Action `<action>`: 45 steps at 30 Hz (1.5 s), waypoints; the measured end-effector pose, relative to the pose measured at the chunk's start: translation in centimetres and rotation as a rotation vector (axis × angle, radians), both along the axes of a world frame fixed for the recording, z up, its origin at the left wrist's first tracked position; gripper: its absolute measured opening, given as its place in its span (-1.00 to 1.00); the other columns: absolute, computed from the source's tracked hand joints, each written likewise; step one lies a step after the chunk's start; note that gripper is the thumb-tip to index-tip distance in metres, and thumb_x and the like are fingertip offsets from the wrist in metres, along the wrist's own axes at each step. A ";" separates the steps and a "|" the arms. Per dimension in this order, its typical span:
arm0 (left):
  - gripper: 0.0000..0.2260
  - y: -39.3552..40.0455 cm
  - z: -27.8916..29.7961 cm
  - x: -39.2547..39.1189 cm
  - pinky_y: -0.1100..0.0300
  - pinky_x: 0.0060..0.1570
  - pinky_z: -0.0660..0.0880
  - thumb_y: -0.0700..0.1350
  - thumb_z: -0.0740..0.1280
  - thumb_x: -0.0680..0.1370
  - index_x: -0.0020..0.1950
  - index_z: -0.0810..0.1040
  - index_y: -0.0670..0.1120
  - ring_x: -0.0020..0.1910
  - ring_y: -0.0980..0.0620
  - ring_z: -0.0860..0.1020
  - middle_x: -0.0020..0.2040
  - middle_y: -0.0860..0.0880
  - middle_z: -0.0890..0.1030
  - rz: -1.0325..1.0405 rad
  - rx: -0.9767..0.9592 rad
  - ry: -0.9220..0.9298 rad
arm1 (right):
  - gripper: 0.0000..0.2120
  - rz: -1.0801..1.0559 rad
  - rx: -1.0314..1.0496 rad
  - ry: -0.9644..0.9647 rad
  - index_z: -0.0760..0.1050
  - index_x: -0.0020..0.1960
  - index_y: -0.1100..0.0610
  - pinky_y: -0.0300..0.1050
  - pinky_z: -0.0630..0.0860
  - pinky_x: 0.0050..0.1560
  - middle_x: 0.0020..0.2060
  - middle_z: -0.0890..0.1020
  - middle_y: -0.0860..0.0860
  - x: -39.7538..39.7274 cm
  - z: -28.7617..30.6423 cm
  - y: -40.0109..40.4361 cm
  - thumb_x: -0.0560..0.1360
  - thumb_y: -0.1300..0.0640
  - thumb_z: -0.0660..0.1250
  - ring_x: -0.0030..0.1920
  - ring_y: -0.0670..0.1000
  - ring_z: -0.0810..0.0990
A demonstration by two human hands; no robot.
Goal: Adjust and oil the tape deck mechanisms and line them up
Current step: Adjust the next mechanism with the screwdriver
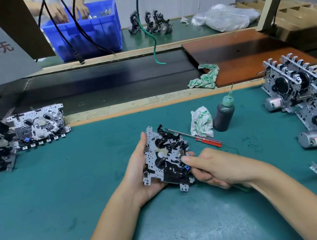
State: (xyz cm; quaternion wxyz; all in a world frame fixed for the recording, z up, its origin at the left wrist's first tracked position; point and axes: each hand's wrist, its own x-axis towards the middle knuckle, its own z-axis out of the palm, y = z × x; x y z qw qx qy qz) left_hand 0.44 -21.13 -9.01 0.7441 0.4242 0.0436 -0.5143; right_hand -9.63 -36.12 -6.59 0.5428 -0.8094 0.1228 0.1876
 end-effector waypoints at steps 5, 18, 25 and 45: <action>-0.40 -0.1 0.2 0.0 0.07 -0.16 0.57 0.30 0.11 0.54 -0.13 0.73 -0.14 -0.04 -0.12 0.67 0.03 -0.19 0.67 0.017 0.030 -0.016 | -0.42 0.033 -0.026 0.020 0.15 -0.55 0.05 -0.16 0.07 -0.49 -0.71 0.17 -0.05 -0.1 0.1 0.0 0.61 -0.13 0.04 -0.67 -0.04 0.12; -0.41 -0.1 0.5 -0.3 0.06 -0.14 0.57 0.29 0.11 0.53 -0.10 0.72 -0.15 -0.04 -0.13 0.67 0.05 -0.20 0.66 0.024 0.055 -0.044 | -0.42 0.035 -0.041 0.015 0.17 -0.56 0.05 -0.21 0.11 -0.55 -0.72 0.17 -0.04 -0.2 0.2 0.1 0.62 -0.11 0.04 -0.68 -0.04 0.13; -0.40 0.2 0.6 -0.3 0.05 -0.07 0.57 0.32 0.12 0.48 -0.03 0.71 -0.14 0.04 -0.13 0.65 0.10 -0.21 0.65 -0.028 0.039 -0.053 | -0.41 0.013 -0.033 0.005 0.31 -0.55 0.08 -0.26 0.22 -0.55 -0.76 0.24 -0.03 -0.2 0.3 0.0 0.61 -0.12 0.08 -0.70 -0.07 0.17; -0.15 0.9 2.4 -1.0 -0.14 -0.16 0.59 0.42 0.17 0.42 0.05 0.60 -0.40 -0.01 -0.32 0.62 0.13 -0.36 0.58 0.090 -0.210 0.266 | -0.52 -0.120 0.426 -0.042 0.38 -0.43 0.14 -0.42 0.09 -0.59 -0.72 0.18 -0.01 -0.4 0.7 -1.6 0.60 -0.07 0.11 -0.70 -0.11 0.04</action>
